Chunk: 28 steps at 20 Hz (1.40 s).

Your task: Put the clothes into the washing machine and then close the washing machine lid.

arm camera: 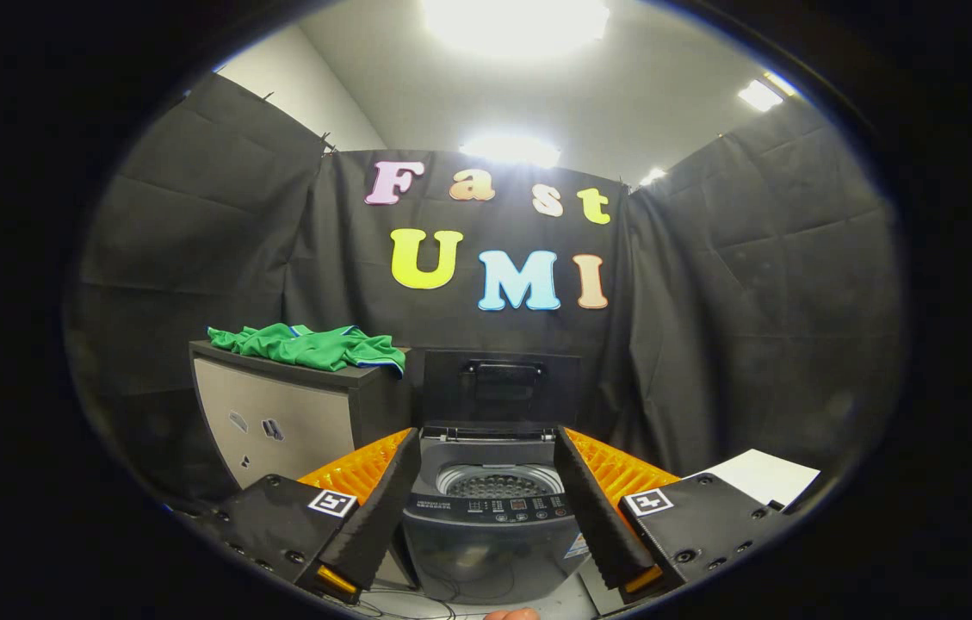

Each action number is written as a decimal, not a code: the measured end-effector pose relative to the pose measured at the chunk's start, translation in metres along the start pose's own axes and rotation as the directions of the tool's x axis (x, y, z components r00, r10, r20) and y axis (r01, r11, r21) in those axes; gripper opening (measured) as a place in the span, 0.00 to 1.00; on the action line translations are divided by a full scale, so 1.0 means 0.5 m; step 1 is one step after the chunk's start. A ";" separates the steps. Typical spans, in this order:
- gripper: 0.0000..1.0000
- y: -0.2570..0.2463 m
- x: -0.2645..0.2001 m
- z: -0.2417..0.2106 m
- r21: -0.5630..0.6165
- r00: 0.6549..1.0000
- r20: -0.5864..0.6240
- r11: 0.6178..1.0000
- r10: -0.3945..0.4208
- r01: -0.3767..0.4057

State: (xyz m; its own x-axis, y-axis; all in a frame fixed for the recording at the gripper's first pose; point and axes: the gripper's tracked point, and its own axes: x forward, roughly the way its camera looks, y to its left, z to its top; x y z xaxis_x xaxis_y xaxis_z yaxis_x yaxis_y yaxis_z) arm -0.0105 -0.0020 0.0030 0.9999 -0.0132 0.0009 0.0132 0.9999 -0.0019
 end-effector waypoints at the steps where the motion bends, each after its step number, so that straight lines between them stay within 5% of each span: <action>1: 0.97 0.000 0.000 -0.003 -0.001 1.000 -0.002 1.000 0.001 -0.001; 28: 0.97 -0.021 -0.011 -0.002 -0.012 1.000 -0.003 1.000 -0.023 0.023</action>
State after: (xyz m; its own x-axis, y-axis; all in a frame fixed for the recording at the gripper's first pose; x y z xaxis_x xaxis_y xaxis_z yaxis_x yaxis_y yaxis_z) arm -0.0159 -0.0127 0.0020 0.9993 -0.0364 -0.0019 0.0364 0.9992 -0.0141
